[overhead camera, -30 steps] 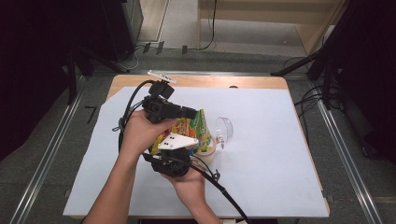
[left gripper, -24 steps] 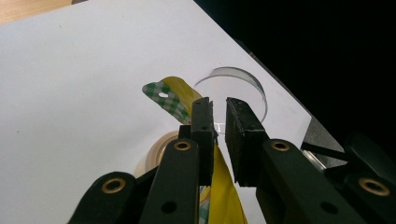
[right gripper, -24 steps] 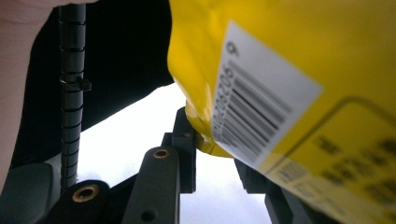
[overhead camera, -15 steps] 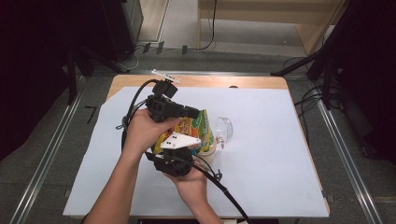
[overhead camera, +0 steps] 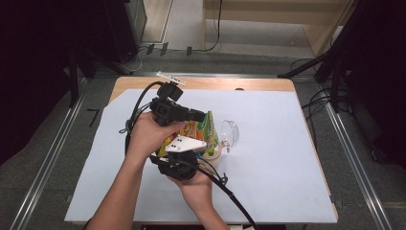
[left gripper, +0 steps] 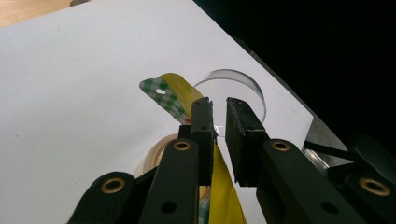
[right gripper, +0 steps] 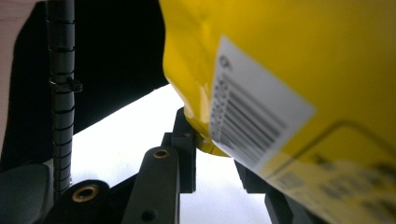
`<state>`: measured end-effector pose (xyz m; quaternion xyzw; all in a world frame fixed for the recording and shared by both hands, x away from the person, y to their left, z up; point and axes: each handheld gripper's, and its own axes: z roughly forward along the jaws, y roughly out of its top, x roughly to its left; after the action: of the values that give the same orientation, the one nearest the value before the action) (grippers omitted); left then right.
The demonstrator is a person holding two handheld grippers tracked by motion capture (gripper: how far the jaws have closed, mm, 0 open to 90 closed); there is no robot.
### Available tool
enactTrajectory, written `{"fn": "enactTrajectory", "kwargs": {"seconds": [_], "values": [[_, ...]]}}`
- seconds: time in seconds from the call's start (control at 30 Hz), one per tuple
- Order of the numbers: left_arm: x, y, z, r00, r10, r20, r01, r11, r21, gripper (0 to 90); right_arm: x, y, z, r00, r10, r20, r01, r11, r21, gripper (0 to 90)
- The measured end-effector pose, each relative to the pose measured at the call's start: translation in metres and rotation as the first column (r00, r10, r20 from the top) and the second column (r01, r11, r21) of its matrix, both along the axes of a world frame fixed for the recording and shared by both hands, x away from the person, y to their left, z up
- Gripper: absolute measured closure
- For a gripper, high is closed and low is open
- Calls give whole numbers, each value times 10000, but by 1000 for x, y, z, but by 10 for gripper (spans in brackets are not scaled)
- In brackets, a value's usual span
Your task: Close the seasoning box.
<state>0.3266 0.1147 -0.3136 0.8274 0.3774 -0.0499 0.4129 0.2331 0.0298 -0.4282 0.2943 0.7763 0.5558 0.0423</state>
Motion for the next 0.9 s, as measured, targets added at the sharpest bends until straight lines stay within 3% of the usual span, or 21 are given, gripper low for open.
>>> {"fn": "enactTrajectory", "kwargs": {"seconds": [0.9], "values": [[0,1,0,10000,15,-35,-14,10000,75,819,2,1,-2,10000,2,58,-2,10000,36,735]]}}
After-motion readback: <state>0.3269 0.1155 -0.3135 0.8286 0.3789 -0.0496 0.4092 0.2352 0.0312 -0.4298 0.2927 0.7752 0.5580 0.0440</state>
